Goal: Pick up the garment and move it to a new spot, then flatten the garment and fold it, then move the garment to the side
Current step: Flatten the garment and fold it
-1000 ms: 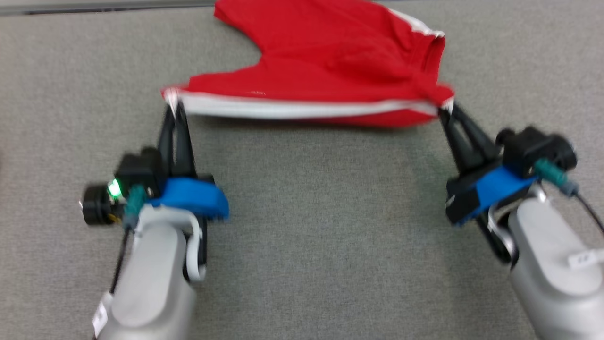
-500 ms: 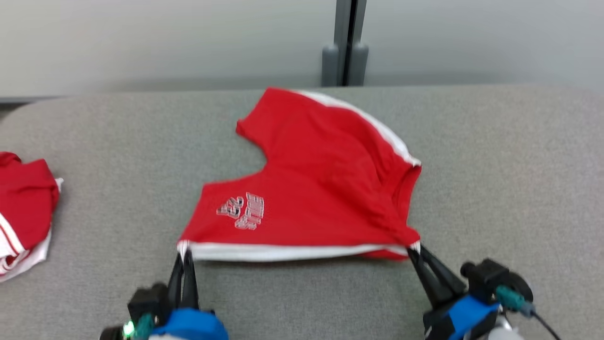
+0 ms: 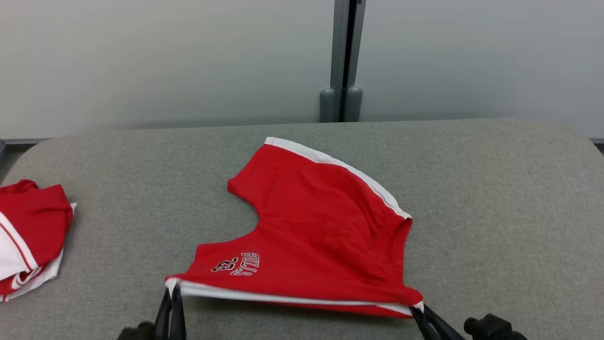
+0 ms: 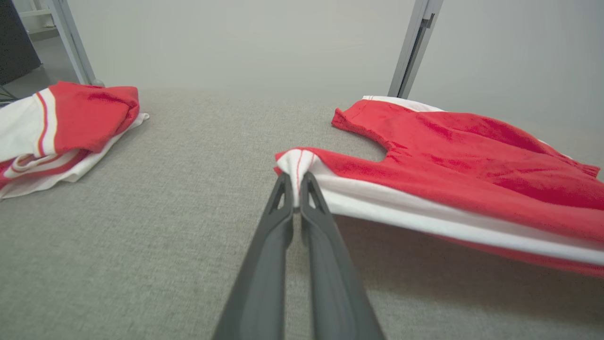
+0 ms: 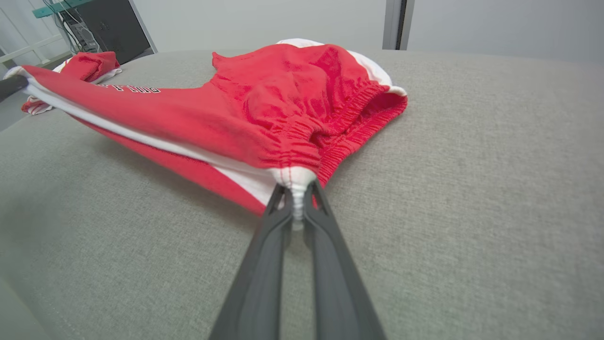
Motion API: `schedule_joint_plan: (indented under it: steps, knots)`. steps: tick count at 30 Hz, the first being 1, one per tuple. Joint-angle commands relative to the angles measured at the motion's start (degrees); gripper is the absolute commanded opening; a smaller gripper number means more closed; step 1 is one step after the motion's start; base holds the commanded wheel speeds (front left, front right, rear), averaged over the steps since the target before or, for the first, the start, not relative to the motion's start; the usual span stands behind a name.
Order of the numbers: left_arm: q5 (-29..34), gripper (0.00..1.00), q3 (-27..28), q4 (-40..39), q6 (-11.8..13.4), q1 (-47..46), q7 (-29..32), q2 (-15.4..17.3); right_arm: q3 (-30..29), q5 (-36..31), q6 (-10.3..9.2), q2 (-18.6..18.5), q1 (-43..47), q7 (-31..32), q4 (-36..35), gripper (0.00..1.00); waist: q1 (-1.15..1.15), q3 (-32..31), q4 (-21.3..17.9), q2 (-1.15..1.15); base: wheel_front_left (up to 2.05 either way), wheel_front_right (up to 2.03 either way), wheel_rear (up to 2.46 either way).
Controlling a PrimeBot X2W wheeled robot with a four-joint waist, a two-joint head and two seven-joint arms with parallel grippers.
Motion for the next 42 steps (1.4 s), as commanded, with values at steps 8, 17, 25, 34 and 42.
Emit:
schedule_joint_plan:
  steps: [8,17,25,34,42]
  knots:
    - [4.05,0.0,-0.76,2.35,-1.38,-17.35,-0.16,0.24,-2.64,0.95,-0.1,1.91,-8.51,-0.02,-0.39,0.0,0.01,6.72,-3.69,0.02,0.0,0.0,0.0]
    - [8.63,0.0,-1.99,14.29,-2.34,-37.05,-0.17,2.9,-3.3,2.14,-0.07,5.36,-20.41,-0.03,2.85,0.0,0.01,14.3,-8.23,0.02,0.0,0.0,0.0]
    - [10.9,0.0,-3.0,23.41,-1.69,-49.27,-0.17,5.46,-3.26,2.62,-0.07,7.65,-27.99,-0.03,5.05,0.0,0.01,19.45,-10.43,0.02,0.0,0.0,0.0]
    - [12.35,0.0,-4.52,29.36,-1.04,-57.51,-0.16,6.56,-1.88,3.76,-0.07,8.96,-33.46,-0.03,7.55,0.0,0.01,23.82,-11.65,0.02,0.0,0.0,0.0]
    - [12.87,0.0,-6.3,36.55,-1.75,-62.04,-0.16,6.73,-1.82,5.05,-0.07,9.73,-37.9,-0.03,9.71,0.0,0.01,27.26,-12.99,0.02,0.0,0.0,0.0]
